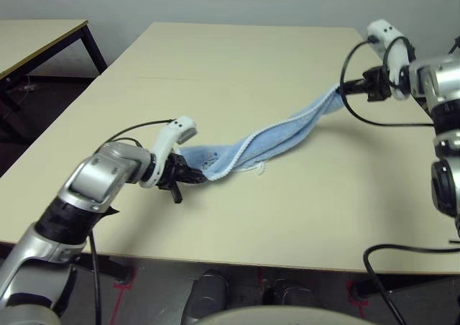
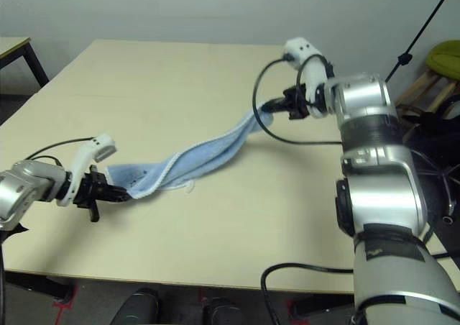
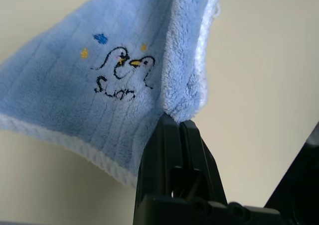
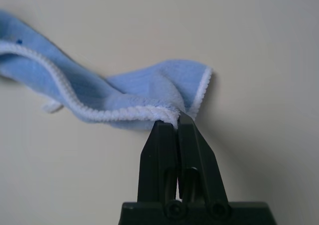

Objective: Fold the towel and set it aside.

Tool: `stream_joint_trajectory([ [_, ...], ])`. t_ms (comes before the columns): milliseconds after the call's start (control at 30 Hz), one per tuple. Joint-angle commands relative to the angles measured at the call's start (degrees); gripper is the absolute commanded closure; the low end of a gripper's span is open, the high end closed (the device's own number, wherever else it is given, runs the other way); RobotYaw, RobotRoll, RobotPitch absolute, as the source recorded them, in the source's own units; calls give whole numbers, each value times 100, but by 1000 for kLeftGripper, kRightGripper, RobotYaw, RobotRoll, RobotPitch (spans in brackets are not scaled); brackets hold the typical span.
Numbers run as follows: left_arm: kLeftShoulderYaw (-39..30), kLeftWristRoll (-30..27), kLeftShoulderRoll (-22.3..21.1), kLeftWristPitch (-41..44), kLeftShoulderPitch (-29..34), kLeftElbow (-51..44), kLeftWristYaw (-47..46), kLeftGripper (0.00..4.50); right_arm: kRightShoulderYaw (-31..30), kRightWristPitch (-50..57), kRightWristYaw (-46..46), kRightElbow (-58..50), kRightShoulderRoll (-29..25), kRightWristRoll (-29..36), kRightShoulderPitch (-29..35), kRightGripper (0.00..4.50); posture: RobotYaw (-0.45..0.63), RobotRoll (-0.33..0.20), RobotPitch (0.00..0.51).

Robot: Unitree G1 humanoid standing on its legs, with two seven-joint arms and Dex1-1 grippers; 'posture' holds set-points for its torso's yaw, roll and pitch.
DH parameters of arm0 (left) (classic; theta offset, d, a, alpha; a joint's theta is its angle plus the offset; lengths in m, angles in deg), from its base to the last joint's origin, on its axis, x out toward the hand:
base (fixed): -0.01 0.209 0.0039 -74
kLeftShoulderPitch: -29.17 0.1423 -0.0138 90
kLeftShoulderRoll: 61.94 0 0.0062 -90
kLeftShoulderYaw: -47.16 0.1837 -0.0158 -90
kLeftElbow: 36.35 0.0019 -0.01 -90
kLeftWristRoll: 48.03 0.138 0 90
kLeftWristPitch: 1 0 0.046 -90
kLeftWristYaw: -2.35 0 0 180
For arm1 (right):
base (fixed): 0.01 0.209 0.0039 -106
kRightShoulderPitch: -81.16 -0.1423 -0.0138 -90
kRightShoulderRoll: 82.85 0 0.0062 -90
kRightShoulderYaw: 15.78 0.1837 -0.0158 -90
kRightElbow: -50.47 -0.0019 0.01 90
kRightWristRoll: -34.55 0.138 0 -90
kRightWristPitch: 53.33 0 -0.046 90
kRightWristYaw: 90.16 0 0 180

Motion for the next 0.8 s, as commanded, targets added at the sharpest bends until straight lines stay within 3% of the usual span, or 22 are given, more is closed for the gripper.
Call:
stream_joint_trajectory([
  [33,-399,-324,-257,157,223,-126,151,4470,-29,423,-375,-1061,-424,473,560,4500,192,0,59],
  [200,-623,-759,-1014,224,704,-367,755,4470,-25,377,-947,-2473,-1190,1122,1796,4500,178,0,79],
  [267,-607,-805,-1189,132,621,-164,947,4470,103,-215,-1019,-2639,-1187,1253,2226,4500,173,0,78],
  [333,-541,-659,-1072,-59,260,281,854,4470,-8,-537,-738,-2385,-1067,1059,2197,4500,165,0,77],
  [467,-357,105,-350,-1212,-1100,1960,289,4470,-216,-2042,141,-652,-327,359,1283,4500,160,0,75],
  [600,-338,832,268,-2582,-2413,3720,-220,4470,-20,-3555,1126,1323,385,-41,29,4500,164,0,74],
  [800,-698,1331,632,-4504,-3912,5543,-895,4470,890,-4945,2090,2883,783,332,-1383,4500,162,0,73],
])
